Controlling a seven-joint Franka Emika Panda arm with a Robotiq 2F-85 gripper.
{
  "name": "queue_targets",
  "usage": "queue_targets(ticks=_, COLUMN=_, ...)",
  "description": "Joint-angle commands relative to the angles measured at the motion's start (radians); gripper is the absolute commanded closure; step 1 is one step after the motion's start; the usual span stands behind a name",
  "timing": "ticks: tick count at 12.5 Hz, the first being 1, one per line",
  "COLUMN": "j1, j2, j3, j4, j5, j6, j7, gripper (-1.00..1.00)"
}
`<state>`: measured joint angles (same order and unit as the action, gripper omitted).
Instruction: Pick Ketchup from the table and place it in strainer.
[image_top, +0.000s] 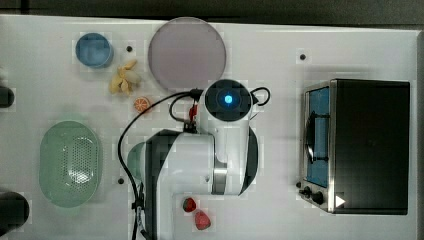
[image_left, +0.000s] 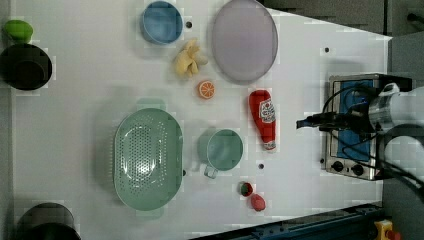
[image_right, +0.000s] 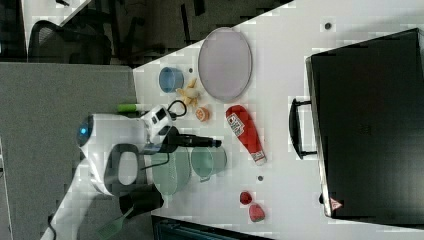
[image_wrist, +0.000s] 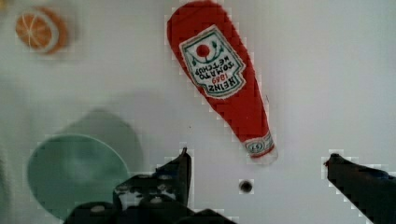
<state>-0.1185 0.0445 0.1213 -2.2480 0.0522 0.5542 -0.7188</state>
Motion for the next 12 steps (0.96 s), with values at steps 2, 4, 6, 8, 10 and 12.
queue_targets(ticks=2, j1=-0.005, j2=0.011, j3=0.024, j4=-0.066, j5=-0.003, j6=0.194, j7=-0.262, gripper=-1.0)
queue_targets(ticks=4, j1=-0.003, j2=0.068, j3=0.031, j4=-0.094, j5=-0.003, j6=0.284, j7=-0.258, gripper=-1.0)
queue_targets(ticks=6, j1=0.001, j2=0.13, j3=0.031, j4=-0.11, j5=-0.018, j6=0.376, j7=-0.258, gripper=-1.0)
queue_targets(ticks=8, j1=0.002, j2=0.195, j3=0.03, j4=-0.116, j5=-0.05, j6=0.46, j7=-0.257, gripper=-1.0)
queue_targets(ticks=10, j1=0.003, j2=0.256, j3=0.029, j4=-0.117, j5=-0.051, j6=0.52, j7=-0.255, gripper=-1.0)
queue_targets(ticks=12, j1=0.003, j2=0.306, j3=0.028, j4=-0.118, j5=-0.056, j6=0.556, j7=-0.255, gripper=-1.0)
